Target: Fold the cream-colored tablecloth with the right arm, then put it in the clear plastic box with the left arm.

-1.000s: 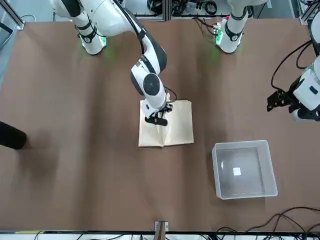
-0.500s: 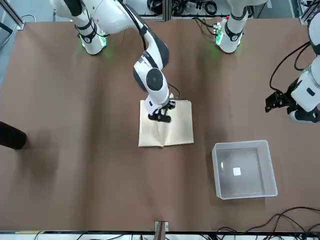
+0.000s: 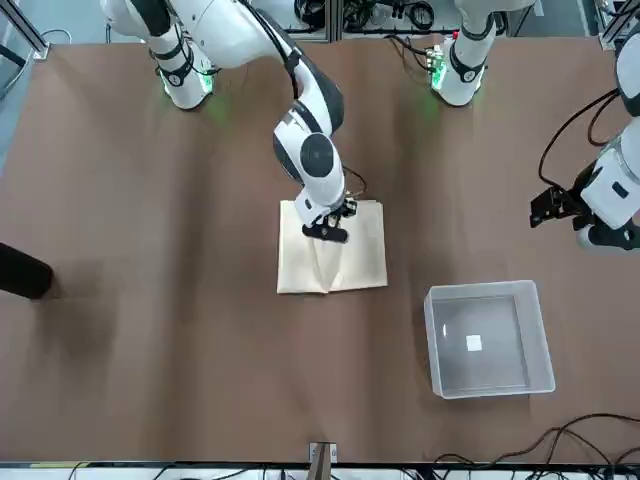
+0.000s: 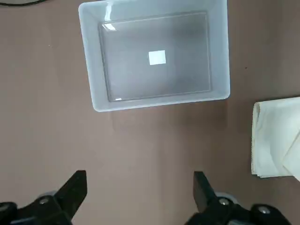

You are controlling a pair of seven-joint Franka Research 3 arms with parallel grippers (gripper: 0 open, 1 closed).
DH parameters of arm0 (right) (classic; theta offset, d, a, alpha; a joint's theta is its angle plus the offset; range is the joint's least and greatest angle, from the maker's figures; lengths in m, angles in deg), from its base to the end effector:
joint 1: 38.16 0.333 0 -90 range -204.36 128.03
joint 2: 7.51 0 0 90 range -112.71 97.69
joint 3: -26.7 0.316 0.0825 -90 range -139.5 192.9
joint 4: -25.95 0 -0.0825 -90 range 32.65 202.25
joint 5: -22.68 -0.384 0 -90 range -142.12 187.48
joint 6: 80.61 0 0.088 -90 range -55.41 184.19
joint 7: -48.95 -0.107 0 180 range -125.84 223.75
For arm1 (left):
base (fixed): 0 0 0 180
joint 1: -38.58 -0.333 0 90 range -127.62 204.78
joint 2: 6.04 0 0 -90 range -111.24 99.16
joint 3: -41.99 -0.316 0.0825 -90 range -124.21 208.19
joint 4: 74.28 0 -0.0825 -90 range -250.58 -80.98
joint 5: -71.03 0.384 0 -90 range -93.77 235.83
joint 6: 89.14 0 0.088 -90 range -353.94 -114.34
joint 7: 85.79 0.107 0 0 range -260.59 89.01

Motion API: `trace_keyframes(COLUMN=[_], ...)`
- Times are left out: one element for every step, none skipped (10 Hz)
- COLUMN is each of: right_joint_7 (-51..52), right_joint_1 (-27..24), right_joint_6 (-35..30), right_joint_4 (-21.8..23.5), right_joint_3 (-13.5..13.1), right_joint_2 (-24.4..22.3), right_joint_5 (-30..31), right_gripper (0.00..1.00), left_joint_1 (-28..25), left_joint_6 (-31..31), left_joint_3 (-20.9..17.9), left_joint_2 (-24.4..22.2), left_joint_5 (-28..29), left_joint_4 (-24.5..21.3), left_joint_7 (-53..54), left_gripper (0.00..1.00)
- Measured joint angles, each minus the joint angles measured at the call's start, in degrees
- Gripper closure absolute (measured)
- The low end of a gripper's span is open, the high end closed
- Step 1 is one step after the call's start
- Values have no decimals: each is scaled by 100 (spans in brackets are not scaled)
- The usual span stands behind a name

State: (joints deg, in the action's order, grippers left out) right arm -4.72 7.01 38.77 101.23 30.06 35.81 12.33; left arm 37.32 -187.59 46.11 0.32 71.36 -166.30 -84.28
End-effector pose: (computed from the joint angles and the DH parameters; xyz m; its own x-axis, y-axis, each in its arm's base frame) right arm 0.4932 0.5563 0.2909 0.9710 -0.1809 -0.1566 -0.2005 -0.9723 -0.1200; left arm 0.5964 -0.0272 0.5568 0.9971 -0.0766 0.0016 -0.0766 -0.9971 0.0022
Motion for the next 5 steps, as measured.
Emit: trace_keyframes(right_joint_7=[-50,-113,-162,-206,-217], right_joint_1=[19,29,40,46,46], right_joint_6=[0,4,4,4,4], right_joint_4=[-61,-113,-167,-216,-252], right_joint_3=[0,0,0,0,0], right_joint_2=[39,62,64,64,64], right_joint_5=[0,0,0,0,0], right_gripper=[83,82,81,80,77], left_joint_1=[-1,-4,-5,-5,-5], left_joint_6=[0,0,0,0,0], left_joint_3=[0,0,0,0,0], left_joint_2=[0,1,1,1,1], left_joint_5=[0,0,0,0,0], left_joint_4=[0,0,2,2,2], left_joint_7=[0,0,0,0,0], left_gripper=[0,0,0,0,0])
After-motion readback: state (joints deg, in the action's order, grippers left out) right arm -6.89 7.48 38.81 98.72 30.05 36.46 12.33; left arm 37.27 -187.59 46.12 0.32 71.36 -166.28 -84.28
